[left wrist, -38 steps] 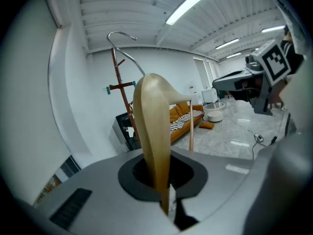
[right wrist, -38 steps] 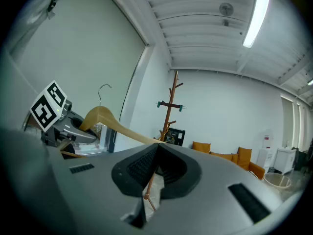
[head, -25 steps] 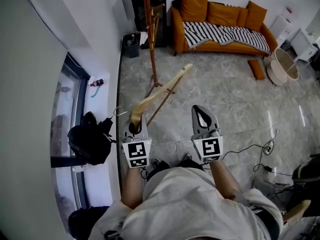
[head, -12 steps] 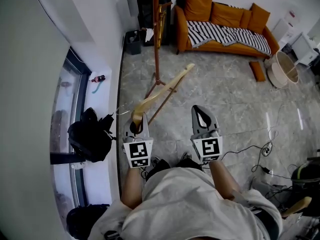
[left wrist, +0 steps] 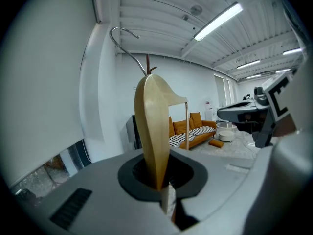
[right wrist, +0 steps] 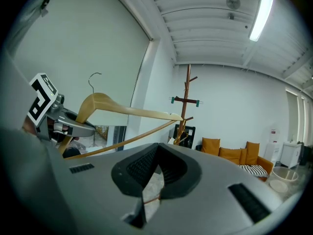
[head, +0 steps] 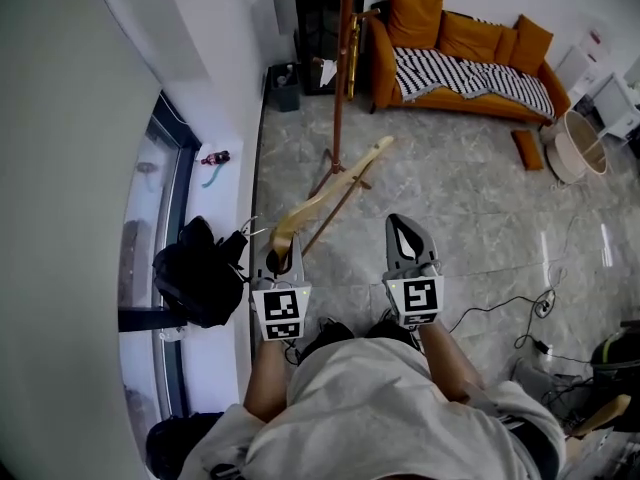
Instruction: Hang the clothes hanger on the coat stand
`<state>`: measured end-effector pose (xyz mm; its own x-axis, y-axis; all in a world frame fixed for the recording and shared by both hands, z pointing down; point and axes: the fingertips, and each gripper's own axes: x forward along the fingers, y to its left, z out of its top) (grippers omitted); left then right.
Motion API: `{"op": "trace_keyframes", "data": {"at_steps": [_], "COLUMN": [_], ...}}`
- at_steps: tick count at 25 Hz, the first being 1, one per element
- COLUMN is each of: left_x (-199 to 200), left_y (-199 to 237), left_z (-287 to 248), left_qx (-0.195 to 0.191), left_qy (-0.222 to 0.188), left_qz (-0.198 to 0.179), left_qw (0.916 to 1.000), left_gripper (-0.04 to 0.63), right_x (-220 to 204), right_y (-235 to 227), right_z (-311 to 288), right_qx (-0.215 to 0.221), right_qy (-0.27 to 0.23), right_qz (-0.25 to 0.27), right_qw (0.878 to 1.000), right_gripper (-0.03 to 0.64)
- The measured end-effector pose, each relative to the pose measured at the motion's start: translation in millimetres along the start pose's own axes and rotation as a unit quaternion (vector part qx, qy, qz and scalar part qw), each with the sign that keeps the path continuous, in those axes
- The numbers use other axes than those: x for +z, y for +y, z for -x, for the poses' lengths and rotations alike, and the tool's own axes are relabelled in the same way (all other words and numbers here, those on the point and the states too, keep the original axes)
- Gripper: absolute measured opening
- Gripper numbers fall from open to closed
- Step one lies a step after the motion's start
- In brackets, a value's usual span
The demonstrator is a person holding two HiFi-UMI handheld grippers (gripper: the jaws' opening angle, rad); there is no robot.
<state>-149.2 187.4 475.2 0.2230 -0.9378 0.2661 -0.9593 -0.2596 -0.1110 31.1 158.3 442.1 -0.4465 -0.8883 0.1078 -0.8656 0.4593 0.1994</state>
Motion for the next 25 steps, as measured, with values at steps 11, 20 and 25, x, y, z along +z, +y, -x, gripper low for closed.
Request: {"op": "trace_keyframes", "data": {"at_steps": [11, 20, 25], "left_x": [-23, -28, -25], "left_y": [30, 32, 43], "left_z": [-16, -57, -88], "left_qx": [-0.037, -0.066, -0.078], "left_qy": [0.024, 0.033, 0.043], "left_qz": [-0.010, -0.033, -0.050], "left_qw": [0.9990, 0.9967, 0.9948], "left_gripper": [0.009, 0.009, 0.009], "right_x": [-2, -8, 1], "right_y": [23, 3, -9], "right_z": [-28, -75, -107], "right_qx": [-0.004, -0.016, -0.018], "right_qy": [0.021, 0.015, 0.002], "right_qz": [0.015, 0.004, 0.002], "right_qw": [1.000, 1.000, 1.000], "right_gripper": [0.005, 0.005, 0.005]}}
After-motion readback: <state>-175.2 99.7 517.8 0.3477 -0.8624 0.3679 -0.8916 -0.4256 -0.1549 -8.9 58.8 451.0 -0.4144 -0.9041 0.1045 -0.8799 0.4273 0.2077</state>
